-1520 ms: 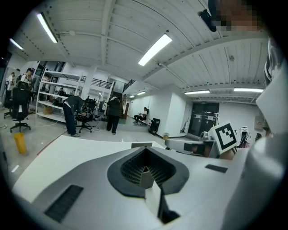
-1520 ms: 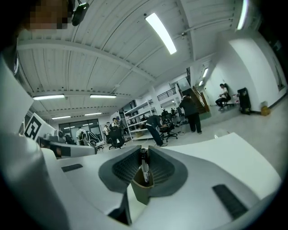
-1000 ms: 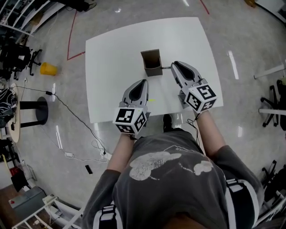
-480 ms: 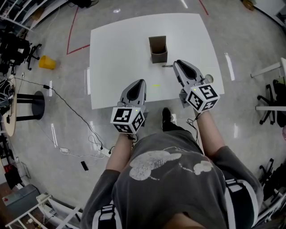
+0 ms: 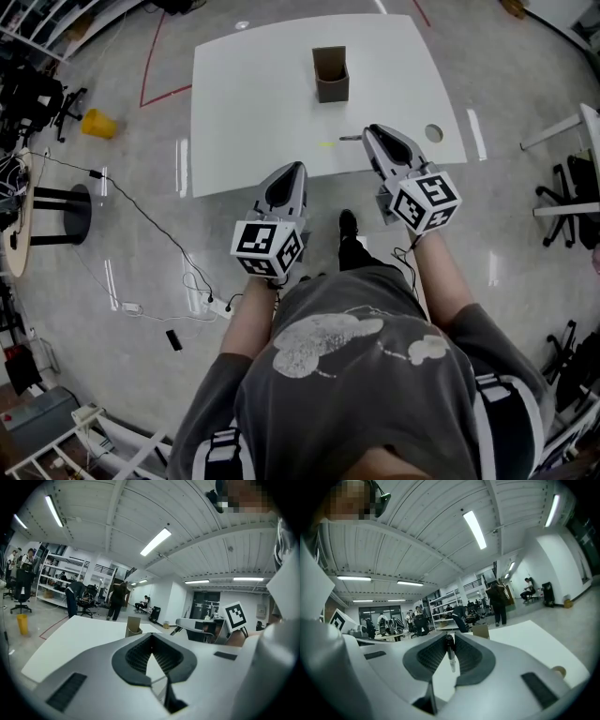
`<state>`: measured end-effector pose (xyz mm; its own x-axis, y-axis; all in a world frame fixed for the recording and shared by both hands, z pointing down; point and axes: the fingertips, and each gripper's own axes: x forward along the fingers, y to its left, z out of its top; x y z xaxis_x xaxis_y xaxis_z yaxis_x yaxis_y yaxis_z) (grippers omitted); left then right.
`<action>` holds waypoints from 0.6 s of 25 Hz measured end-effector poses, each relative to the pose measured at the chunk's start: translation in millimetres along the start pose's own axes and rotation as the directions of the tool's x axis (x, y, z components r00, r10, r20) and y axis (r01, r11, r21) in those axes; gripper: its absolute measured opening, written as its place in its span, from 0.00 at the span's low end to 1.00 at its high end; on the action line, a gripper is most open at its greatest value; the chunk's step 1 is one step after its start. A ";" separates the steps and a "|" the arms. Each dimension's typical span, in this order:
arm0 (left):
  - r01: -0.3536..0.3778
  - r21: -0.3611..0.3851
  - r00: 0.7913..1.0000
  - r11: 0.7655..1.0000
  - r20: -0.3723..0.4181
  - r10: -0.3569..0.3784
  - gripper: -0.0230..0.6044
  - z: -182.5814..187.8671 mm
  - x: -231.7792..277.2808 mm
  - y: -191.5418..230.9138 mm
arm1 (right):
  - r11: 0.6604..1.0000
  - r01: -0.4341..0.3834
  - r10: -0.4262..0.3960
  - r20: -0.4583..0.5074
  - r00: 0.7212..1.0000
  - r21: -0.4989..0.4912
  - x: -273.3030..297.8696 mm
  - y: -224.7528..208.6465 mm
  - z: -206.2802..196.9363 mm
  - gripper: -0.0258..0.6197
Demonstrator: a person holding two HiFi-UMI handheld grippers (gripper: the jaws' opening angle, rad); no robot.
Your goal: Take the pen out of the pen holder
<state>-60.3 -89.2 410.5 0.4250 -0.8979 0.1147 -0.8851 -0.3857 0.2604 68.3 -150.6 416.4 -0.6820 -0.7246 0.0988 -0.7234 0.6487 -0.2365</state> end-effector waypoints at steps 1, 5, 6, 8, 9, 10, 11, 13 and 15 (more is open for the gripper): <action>0.002 -0.002 1.000 1.000 -0.001 -0.002 0.05 -2.3 -6.5 -2.6 | 1.000 0.000 0.000 -0.005 1.000 -0.002 -5.6 5.2 -3.0 0.13; 0.012 -0.006 1.000 1.000 -0.006 -0.012 0.05 -10.9 -27.9 -15.4 | 1.000 0.002 -0.002 -0.021 1.000 -0.009 -26.5 21.0 -12.4 0.13; 0.016 -0.005 1.000 1.000 -0.006 -0.016 0.05 -12.6 -32.1 -19.2 | 1.000 0.004 -0.005 -0.023 1.000 -0.010 -31.6 23.8 -14.1 0.13; 0.024 -0.001 1.000 1.000 -0.004 -0.024 0.05 -14.3 -40.2 -26.4 | 1.000 0.010 -0.011 -0.026 1.000 -0.016 -41.6 29.0 -17.0 0.13; 0.028 0.002 1.000 1.000 -0.002 -0.028 0.05 -14.3 -44.2 -29.9 | 1.000 0.013 -0.013 -0.025 1.000 -0.019 -46.7 31.7 -18.0 0.13; 0.032 0.006 1.000 0.999 0.000 -0.032 0.05 -14.0 -48.0 -33.2 | 1.000 0.015 -0.016 -0.024 1.000 -0.022 -51.6 34.5 -18.7 0.13; 0.035 0.009 0.999 0.999 0.002 -0.035 0.05 -13.7 -51.8 -36.2 | 1.000 0.018 -0.019 -0.022 1.000 -0.024 -56.3 37.2 -19.3 0.13; 0.043 0.013 0.999 0.999 0.004 -0.044 0.05 -14.4 -58.6 -41.2 | 0.999 0.024 -0.025 -0.019 1.000 -0.024 -64.9 42.1 -21.6 0.13; 0.052 0.015 0.999 0.999 0.003 -0.052 0.05 -16.2 -63.9 -45.4 | 0.999 0.031 -0.032 -0.017 0.999 -0.023 -72.1 45.9 -24.0 0.13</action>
<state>-44.2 -10.9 406.9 0.4703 -0.8770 0.0980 -0.8644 -0.4353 0.2517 81.7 -63.0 421.6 -0.6604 -0.7409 0.1223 -0.7467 0.6307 -0.2114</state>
